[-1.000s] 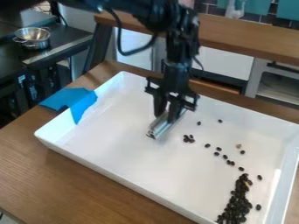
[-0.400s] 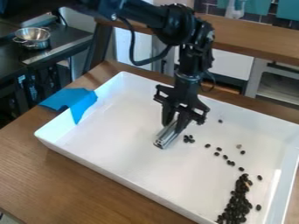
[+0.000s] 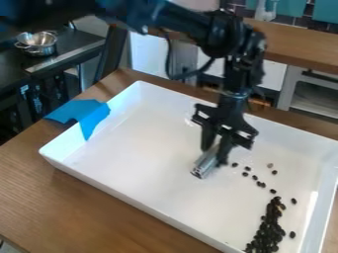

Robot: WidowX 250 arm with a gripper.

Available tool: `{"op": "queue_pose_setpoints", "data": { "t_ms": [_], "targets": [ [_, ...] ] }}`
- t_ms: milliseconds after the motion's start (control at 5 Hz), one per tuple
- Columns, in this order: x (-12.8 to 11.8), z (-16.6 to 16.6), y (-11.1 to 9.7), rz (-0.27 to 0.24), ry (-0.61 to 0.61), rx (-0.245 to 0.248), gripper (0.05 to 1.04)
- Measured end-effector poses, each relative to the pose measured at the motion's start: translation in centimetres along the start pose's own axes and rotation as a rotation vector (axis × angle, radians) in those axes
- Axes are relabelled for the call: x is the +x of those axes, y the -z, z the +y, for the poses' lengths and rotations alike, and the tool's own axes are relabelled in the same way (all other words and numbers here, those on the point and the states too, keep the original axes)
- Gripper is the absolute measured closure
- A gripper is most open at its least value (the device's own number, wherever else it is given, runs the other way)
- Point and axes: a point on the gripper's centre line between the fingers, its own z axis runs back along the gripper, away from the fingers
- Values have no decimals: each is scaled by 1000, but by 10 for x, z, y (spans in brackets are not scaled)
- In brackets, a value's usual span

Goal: Sweep into pile

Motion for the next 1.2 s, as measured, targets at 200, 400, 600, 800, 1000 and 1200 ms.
{"op": "queue_pose_setpoints", "data": {
  "t_ms": [200, 400, 600, 800, 1000, 1200],
  "targets": [
    [2, -12, -1, 17, 22, -7, 746],
    [0, -34, -2, 23, 54, -22, 746],
    [-8, -66, -3, 35, 123, -37, 746],
    [-14, -71, -2, 47, 140, -38, 746],
    [-16, -72, -1, 53, 140, -42, 746],
    [-16, -64, -7, 55, 128, -78, 746]
  ]
}}
